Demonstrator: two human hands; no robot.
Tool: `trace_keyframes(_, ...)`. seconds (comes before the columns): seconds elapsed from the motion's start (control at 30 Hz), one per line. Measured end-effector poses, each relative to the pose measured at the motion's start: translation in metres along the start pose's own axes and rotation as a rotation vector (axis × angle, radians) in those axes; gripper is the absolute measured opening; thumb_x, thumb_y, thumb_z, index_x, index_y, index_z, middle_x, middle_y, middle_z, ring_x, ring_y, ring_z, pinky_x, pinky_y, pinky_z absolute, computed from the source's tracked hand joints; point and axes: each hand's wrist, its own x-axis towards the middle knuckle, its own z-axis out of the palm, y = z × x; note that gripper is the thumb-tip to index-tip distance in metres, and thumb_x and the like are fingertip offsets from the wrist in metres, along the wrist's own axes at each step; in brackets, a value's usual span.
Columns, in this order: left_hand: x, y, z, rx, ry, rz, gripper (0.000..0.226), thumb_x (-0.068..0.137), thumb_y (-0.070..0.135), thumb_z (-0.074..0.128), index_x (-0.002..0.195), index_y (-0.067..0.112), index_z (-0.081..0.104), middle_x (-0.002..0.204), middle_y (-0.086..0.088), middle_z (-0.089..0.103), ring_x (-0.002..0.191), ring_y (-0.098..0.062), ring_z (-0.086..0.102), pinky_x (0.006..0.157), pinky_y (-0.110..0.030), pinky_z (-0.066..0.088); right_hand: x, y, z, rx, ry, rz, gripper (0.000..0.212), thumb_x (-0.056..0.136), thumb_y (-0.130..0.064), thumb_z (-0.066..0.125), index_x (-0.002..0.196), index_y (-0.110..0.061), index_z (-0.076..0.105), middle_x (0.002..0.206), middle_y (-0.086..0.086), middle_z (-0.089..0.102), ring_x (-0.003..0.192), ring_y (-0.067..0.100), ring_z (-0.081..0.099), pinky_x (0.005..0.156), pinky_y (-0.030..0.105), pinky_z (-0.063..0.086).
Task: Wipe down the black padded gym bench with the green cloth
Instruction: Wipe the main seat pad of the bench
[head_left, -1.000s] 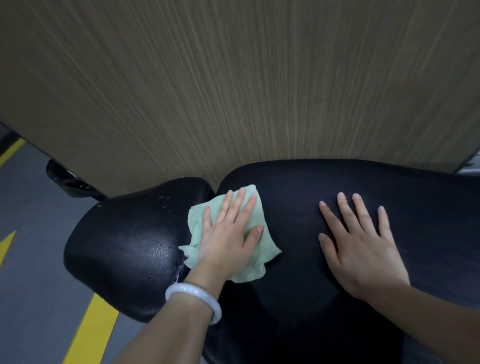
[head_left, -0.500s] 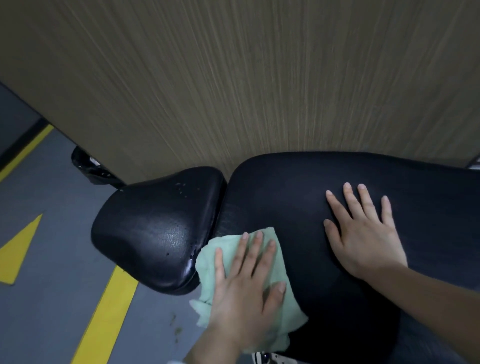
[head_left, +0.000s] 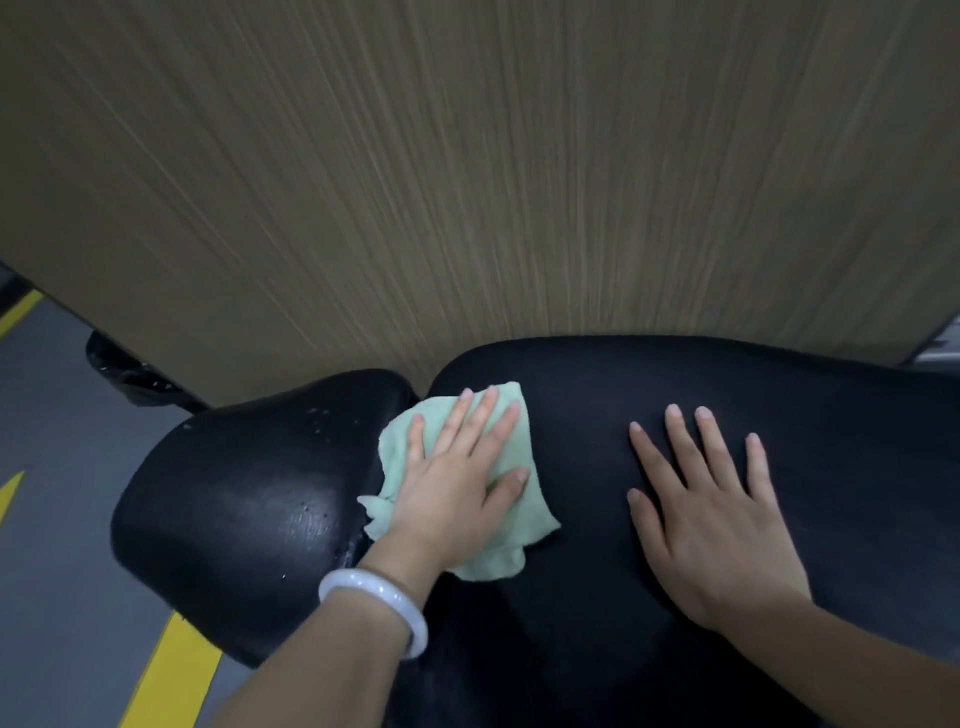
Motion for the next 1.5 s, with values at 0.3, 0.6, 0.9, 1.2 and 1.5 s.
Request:
trace_keyframes(0.3,0.028,0.006,-0.002,-0.060,0.015,-0.178,0.061,0.094,0.055,0.008,0.148,0.039,-0.015,0.154,0.018,-0.025,0.140,-0.005,-0.028,0.116,-0.052,-0.008,-0.002,-0.002,-0.003,0.038,0.003,0.017,0.065,0.099,-0.047,0.007,0.141,-0.017,0.047,0.146,0.013,0.043,0.140,0.031,0.030,0.110,0.055,0.020)
trace_keyframes(0.6,-0.069,0.053,0.024,0.016,0.078,-0.075,0.065,0.089,0.053,0.036,0.146,0.023,0.035,0.154,0.000,0.033,0.142,-0.023,0.029,0.101,-0.058,0.020,-0.001,-0.004,-0.005,0.015,-0.011,0.021,0.057,0.092,-0.042,0.029,0.139,-0.016,0.050,0.144,0.013,0.046,0.138,0.032,0.035,0.109,0.055,0.019)
trace_keyframes(0.9,-0.072,0.039,0.016,0.065,-0.049,0.205,0.066,0.090,0.060,0.032,0.149,0.030,0.027,0.157,0.006,0.024,0.145,-0.019,0.020,0.104,-0.054,0.018,-0.001,-0.002,-0.001,0.029,0.005,0.024,0.058,0.096,-0.044,0.023,0.140,-0.015,0.048,0.145,0.014,0.044,0.139,0.032,0.033,0.110,0.055,0.018)
trace_keyframes(1.2,0.040,0.019,-0.004,0.057,-0.012,0.077,0.061,0.095,0.056,0.017,0.148,0.044,-0.012,0.152,0.024,-0.027,0.135,0.002,-0.034,0.114,-0.047,-0.017,0.001,0.000,0.001,0.068,-0.010,0.026,0.063,0.099,-0.046,0.008,0.142,-0.018,0.045,0.148,0.013,0.041,0.140,0.032,0.031,0.109,0.057,0.021)
trace_keyframes(1.5,0.048,0.028,-0.001,-0.003,0.040,-0.070,0.065,0.090,0.060,0.006,0.148,0.040,-0.015,0.153,0.020,-0.026,0.138,-0.002,-0.030,0.114,-0.050,-0.015,0.001,0.000,0.001,0.081,-0.013,0.031,0.065,0.099,-0.046,0.006,0.139,-0.019,0.049,0.146,0.013,0.044,0.139,0.030,0.033,0.108,0.057,0.024)
